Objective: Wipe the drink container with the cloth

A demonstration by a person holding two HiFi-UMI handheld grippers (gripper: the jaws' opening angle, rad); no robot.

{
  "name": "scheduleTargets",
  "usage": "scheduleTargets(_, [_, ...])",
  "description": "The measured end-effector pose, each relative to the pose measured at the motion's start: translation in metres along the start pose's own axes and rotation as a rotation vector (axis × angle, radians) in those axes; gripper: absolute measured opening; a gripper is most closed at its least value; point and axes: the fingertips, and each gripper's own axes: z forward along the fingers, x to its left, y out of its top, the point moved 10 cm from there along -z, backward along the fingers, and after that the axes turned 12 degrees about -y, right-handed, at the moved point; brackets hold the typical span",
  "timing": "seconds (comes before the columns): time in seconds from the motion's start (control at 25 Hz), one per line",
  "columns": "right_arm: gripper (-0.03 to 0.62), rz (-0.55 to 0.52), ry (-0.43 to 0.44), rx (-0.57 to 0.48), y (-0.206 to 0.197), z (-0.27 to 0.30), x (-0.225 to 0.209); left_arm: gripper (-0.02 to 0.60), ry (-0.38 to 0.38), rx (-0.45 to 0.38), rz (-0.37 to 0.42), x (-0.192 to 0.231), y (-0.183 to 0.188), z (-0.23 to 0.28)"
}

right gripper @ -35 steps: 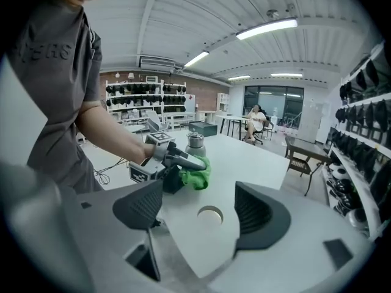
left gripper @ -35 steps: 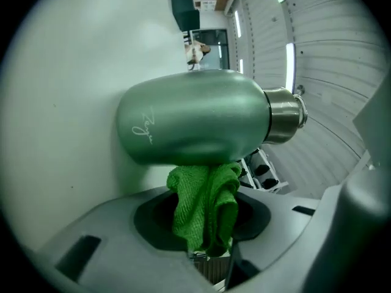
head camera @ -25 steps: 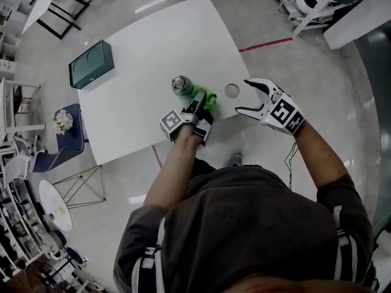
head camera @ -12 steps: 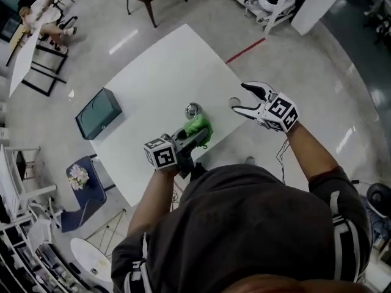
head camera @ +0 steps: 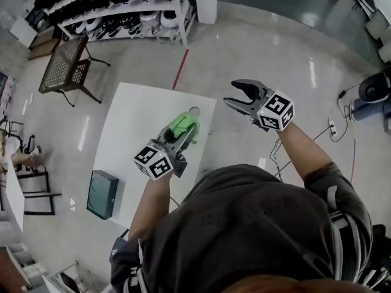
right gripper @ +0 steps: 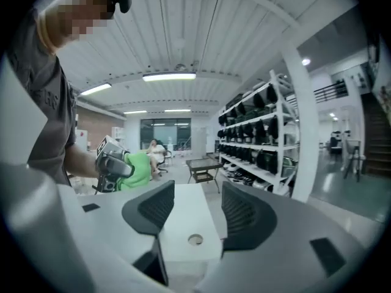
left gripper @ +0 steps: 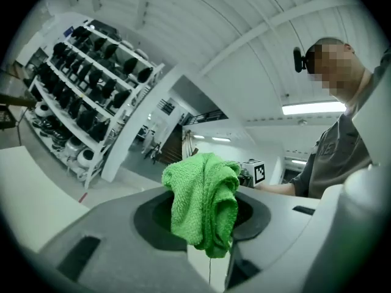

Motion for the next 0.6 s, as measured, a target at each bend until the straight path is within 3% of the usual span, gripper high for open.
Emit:
scheduleTargets(0.28, [0.172,0.108,-0.339,-0.087,-0.017,-0.203,-0.034,0.129,-0.146,0.12,0.134,-0.072,-0.003,0.109])
scheduleTargets(0.6, [0.058,0.141,-0.62,-0.035,-0.065,-0.416,-0.041,0.129,-0.171,0.117,0.132,-0.17,-0.054,0.215])
